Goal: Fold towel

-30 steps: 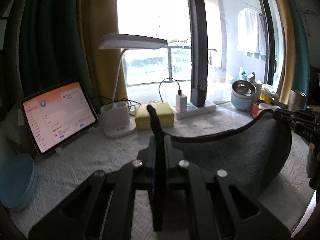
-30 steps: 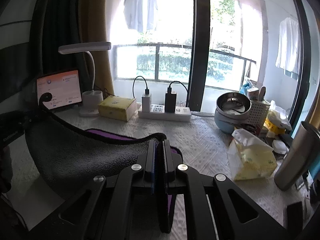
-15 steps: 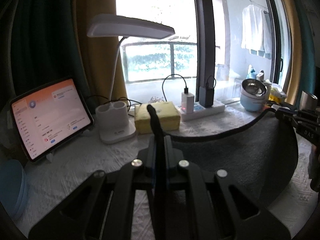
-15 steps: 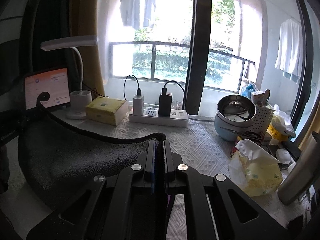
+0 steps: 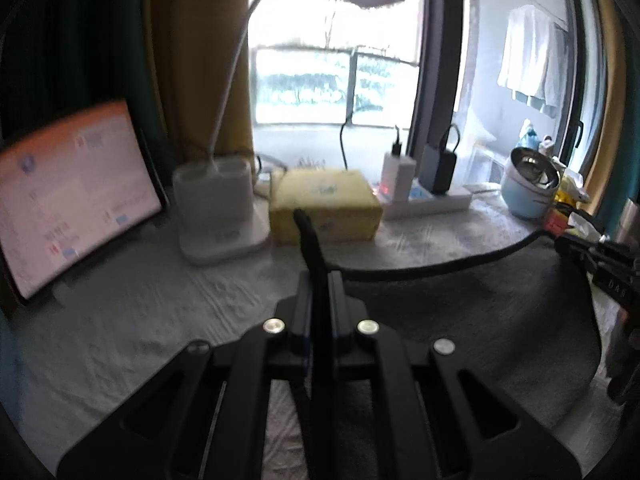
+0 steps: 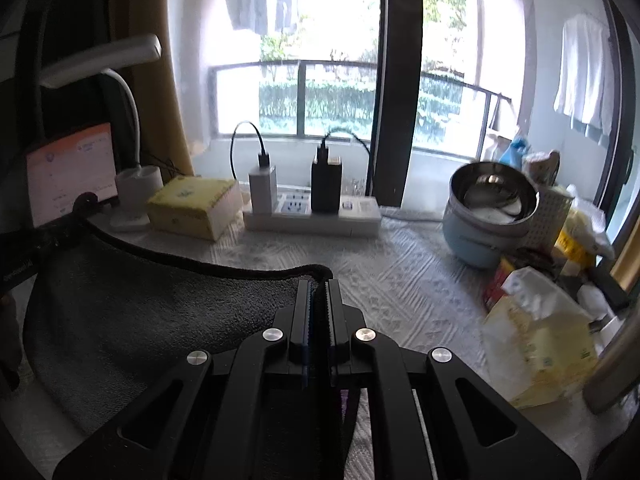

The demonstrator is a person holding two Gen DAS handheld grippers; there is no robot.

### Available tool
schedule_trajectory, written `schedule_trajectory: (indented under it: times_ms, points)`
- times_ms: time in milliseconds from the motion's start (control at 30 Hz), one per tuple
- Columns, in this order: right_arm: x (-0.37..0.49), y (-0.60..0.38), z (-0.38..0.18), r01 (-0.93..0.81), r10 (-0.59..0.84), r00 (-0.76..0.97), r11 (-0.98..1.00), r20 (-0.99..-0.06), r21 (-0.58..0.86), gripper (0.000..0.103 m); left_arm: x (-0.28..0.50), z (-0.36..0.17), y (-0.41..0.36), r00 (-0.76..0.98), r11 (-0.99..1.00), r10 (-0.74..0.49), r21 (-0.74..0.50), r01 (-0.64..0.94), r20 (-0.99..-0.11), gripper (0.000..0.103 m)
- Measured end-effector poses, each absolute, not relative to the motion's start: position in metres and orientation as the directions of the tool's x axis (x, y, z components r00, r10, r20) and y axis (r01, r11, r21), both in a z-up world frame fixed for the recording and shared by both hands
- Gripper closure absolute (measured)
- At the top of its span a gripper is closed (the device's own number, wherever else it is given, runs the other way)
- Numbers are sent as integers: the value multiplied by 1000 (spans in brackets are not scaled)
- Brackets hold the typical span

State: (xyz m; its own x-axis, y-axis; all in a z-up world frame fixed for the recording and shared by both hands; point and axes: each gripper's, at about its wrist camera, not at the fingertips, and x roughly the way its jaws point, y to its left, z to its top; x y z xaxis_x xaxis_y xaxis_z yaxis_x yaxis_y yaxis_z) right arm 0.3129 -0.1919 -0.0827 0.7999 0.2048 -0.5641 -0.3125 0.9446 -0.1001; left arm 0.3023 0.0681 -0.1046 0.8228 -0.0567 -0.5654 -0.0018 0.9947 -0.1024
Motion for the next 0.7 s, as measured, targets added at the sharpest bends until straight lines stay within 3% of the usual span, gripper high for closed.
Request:
schedule_trajectory:
  times_ms: [267,533,633,667,700]
  points:
    - [339,-191,-110,-306,176,722,949,-669,-80,96,321,-124,68,774,996,-47,-93,-15,-632,94]
    - [345,-192,-115,-289,156,708,954,-689,-81,94,329,-128,62,749,999,-34,-54,-2,-662,89]
    - [343,-193,-111,-287,160,715,955,-681,-77,78,328,-126,63,752,999,-5,-36,-24,-659,78]
    - [342,-193,-110,-287,161,716,955,-679,-76,75,326,-124,64,756,999,3,-32,-32,-654,71]
    - [341,-192,-110,-287,162,716,955,-679,-75,70,325,-123,65,759,999,9,-31,-38,-652,53]
